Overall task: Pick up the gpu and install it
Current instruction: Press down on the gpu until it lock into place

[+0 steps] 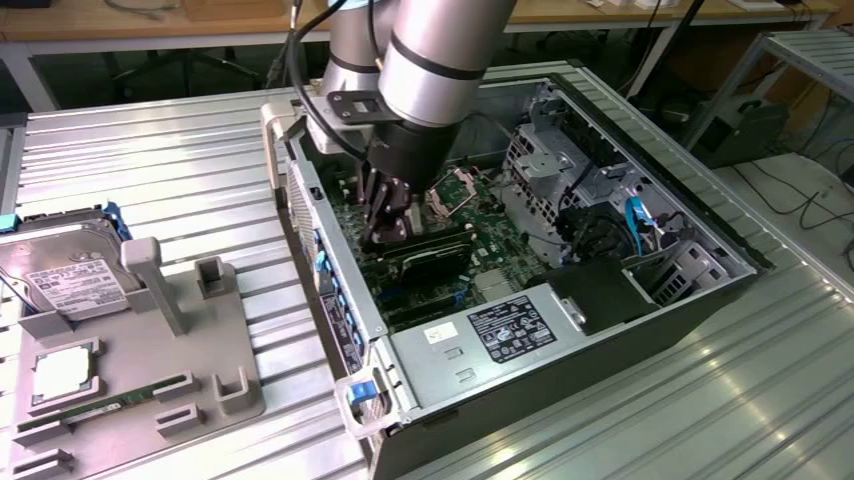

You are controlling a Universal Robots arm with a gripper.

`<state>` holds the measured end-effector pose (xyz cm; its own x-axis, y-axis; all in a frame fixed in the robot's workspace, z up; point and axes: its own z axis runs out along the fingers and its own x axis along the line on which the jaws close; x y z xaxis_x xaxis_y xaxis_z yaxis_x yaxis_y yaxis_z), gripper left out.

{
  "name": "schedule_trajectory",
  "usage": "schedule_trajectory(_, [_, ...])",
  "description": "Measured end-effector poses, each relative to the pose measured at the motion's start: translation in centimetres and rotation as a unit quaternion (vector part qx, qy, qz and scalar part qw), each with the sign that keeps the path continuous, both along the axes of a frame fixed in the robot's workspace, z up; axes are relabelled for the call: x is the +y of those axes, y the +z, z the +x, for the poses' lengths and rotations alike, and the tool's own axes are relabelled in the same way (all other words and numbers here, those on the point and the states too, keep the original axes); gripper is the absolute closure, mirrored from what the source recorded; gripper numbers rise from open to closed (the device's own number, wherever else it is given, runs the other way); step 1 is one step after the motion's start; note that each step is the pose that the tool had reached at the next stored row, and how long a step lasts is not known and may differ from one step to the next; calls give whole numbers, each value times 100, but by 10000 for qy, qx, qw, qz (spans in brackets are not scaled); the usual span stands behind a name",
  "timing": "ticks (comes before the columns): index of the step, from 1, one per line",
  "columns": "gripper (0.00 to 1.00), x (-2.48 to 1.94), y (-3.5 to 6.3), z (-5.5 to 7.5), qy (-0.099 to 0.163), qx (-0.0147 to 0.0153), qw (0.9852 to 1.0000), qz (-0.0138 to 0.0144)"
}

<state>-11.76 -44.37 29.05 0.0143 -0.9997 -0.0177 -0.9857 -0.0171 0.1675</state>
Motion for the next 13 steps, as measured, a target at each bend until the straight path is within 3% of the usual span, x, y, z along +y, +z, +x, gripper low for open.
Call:
schedule_trajectory(2, [89, 0, 0, 0, 1, -76, 10000, -5])
schedule_trajectory(4, [89, 6, -1, 0, 4, -176, 9998, -16])
schedule_trajectory(8, [89, 12, -2, 0, 11, -301, 9995, -36])
schedule_trajectory(11, [89, 9, -11, 1, 12, -373, 9993, -72])
schedule_trajectory(13, [89, 8, -36, -1, 11, -398, 9992, -76])
